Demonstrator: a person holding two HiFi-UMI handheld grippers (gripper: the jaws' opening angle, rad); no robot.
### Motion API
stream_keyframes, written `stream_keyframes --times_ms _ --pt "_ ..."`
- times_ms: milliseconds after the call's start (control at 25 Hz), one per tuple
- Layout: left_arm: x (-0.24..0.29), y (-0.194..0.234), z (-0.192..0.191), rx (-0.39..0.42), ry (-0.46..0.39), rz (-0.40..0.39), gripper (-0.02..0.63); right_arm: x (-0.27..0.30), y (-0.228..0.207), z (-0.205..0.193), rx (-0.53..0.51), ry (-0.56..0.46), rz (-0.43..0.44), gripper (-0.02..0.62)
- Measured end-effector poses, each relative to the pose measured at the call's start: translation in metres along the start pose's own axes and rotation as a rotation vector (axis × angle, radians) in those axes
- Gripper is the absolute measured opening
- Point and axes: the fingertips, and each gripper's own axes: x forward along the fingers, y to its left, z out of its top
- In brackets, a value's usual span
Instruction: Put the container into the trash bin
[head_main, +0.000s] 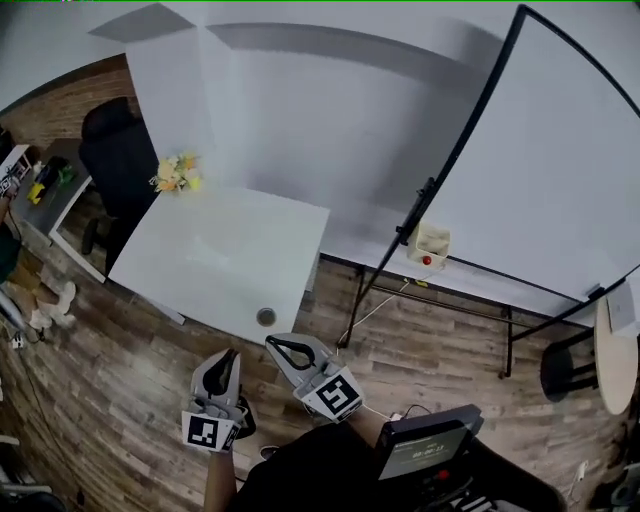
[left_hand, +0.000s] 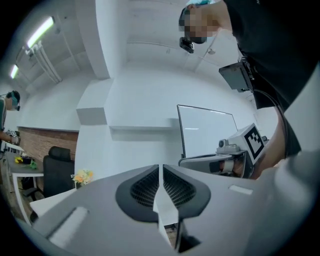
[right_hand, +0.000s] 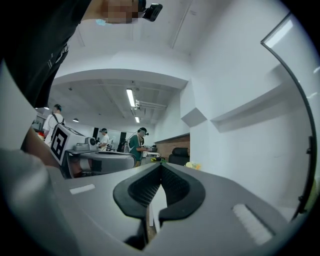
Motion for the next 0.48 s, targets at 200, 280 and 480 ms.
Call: stream_keyframes --times_ms 200,280,480 --pt "0.030 -0.024 -0.003 -0.016 -0.012 -0.046 0.025 -0.016 -0.022 -0.010 -0.015 0.015 0.016 0.012" --pt "0.034 -0.027 -0.005 -0.020 0.002 -0.050 0.025 -0.016 -0.022 -0.015 -0.003 0.032 0.040 0.012" --pt "0.036 -0.027 -0.007 -0.017 0.007 -0.043 0.025 -0.011 -0.023 -0.019 0.015 0.038 0.058 0.012"
